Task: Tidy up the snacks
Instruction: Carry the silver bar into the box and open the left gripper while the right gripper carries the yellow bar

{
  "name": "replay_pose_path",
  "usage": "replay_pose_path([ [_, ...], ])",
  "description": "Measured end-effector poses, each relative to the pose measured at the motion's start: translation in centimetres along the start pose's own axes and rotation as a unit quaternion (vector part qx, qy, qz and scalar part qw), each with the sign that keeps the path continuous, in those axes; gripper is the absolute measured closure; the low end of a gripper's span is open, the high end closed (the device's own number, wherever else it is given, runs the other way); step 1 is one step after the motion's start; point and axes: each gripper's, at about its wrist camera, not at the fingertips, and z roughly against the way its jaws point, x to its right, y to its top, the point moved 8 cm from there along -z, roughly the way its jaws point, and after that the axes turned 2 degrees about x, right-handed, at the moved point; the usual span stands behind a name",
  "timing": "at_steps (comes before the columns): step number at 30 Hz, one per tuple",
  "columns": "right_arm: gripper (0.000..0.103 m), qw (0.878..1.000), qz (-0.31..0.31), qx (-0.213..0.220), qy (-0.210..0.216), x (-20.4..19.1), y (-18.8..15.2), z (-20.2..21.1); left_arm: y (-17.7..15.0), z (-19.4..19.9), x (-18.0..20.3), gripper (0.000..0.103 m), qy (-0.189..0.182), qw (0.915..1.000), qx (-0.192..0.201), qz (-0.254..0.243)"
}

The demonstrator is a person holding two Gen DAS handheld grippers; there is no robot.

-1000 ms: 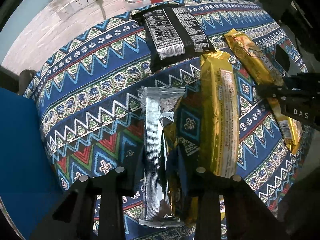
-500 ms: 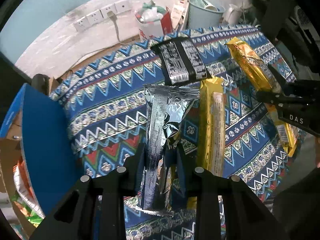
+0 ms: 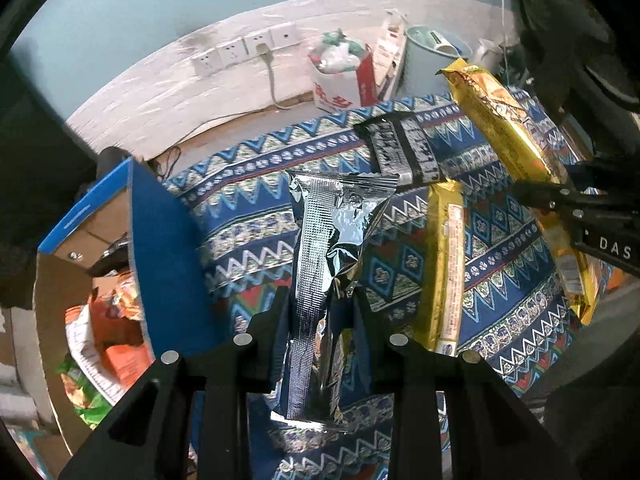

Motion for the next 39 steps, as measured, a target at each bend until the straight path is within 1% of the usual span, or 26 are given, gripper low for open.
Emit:
replay_pose_path([
  [13,0.074,0.998,0.038,0.024,0.045,-7.0,3.8,1.5,-0.2,3.6,-5.4,0.073,0.012,0.9979,0.034,0.053],
  [17,0.074,0.997,0.049,0.027,0.057,-9.3,4.9,1.6,-0.5,4.7,-6.8,0.073,-0.003,0.9963,0.043,0.075],
  [21,0.074,0.996,0.06,0.03,0.067,-11.6,5.9,1.8,-0.9,5.9,-7.9,0.073,-0.028,0.9937,0.049,0.097],
  [26,0.074,0.993,0.075,0.033,0.079,-14.2,6.8,2.0,-1.3,8.1,-9.0,0.074,-0.054,0.9891,0.07,0.118],
  [32,0.074,0.991,0.089,0.031,0.092,-17.0,7.3,2.0,-1.6,10.2,-10.3,0.074,-0.069,0.9834,0.092,0.14],
  [39,0.074,0.989,0.101,0.031,0.106,-19.6,7.8,2.2,-1.8,13.2,-12.6,0.075,-0.074,0.9769,0.121,0.159],
])
